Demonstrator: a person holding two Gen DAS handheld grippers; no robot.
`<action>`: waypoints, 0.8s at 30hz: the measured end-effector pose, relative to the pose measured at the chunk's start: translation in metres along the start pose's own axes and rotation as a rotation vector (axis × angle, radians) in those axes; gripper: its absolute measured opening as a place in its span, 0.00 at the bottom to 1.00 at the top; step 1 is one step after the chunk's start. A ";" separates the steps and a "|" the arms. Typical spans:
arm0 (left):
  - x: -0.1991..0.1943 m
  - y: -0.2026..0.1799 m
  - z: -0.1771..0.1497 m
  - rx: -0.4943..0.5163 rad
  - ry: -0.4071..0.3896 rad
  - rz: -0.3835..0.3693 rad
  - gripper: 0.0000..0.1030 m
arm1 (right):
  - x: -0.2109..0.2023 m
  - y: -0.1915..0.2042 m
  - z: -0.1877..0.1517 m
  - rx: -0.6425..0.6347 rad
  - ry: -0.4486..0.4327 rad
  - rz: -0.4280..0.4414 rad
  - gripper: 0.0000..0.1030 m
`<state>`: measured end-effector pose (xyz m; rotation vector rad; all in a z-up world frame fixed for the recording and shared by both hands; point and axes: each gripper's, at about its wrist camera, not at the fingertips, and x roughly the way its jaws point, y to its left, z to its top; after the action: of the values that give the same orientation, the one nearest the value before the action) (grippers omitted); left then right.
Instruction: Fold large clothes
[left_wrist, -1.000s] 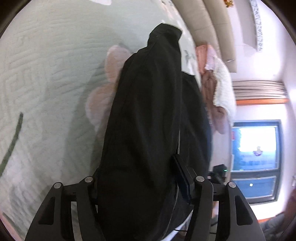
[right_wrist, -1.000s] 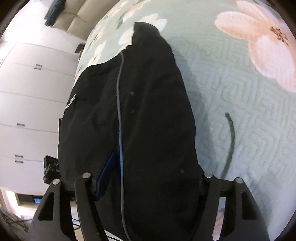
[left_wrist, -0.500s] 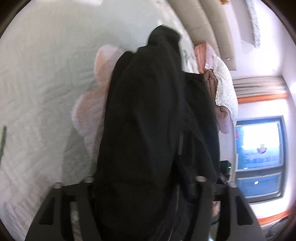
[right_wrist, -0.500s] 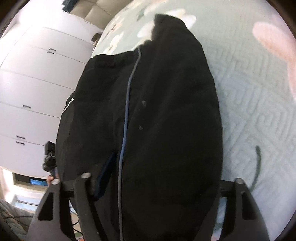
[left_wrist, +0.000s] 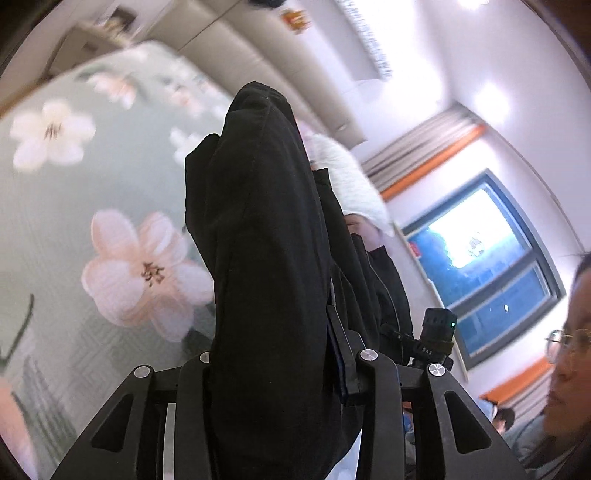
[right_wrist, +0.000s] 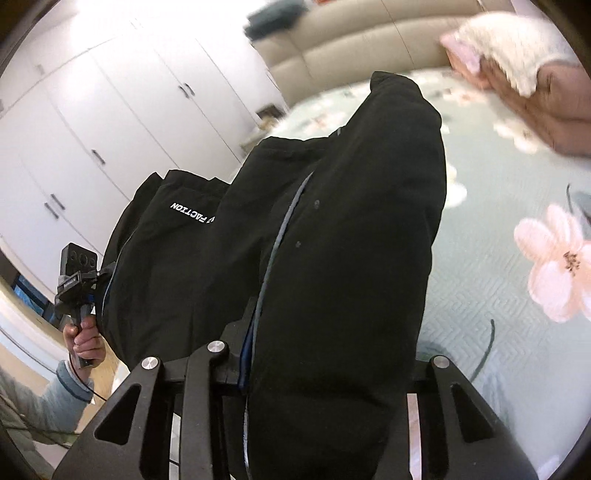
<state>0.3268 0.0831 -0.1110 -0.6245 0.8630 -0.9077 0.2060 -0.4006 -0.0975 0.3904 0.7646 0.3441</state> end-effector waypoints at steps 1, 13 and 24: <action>-0.014 -0.008 -0.004 0.024 -0.016 -0.013 0.37 | -0.010 0.009 -0.002 -0.008 -0.012 0.003 0.39; -0.107 -0.032 -0.115 -0.034 -0.026 -0.001 0.37 | -0.092 0.093 -0.087 -0.037 0.067 -0.110 0.39; -0.080 0.159 -0.203 -0.546 0.088 0.000 0.52 | -0.015 -0.048 -0.205 0.416 0.275 -0.189 0.76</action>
<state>0.1931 0.2080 -0.3093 -1.0594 1.2040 -0.7007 0.0551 -0.4049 -0.2450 0.6648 1.1395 0.0569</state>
